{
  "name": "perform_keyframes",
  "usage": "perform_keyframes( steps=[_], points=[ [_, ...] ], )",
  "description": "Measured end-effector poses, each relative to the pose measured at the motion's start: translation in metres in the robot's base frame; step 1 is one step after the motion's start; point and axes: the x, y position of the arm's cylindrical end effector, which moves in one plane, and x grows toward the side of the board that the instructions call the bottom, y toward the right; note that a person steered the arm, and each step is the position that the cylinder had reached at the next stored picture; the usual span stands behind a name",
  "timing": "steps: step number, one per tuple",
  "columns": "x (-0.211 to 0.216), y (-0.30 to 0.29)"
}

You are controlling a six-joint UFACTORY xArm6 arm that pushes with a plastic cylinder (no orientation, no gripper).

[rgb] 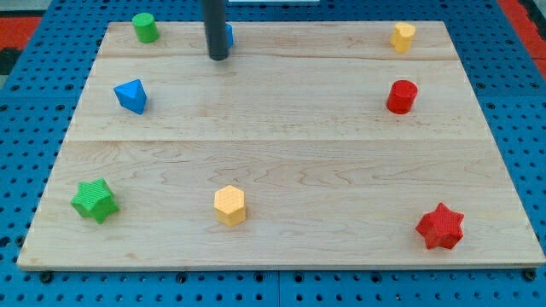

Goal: Move the blue triangle towards the blue cube

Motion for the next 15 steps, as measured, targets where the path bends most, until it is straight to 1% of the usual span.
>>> perform_keyframes(
  steps=[1, 2, 3, 4, 5, 6, 7, 8, 9, 10, 12, 13, 14, 15],
  points=[
    [-0.017, -0.020],
    [-0.029, 0.005],
    [-0.029, 0.012],
    [0.031, 0.012],
    [0.105, 0.006],
    [0.145, -0.050],
    [0.128, -0.115],
    [0.093, -0.129],
    [0.092, -0.089],
    [0.110, -0.085],
    [0.064, -0.068],
    [0.087, -0.050],
    [0.092, -0.046],
    [0.072, -0.045]
  ],
)
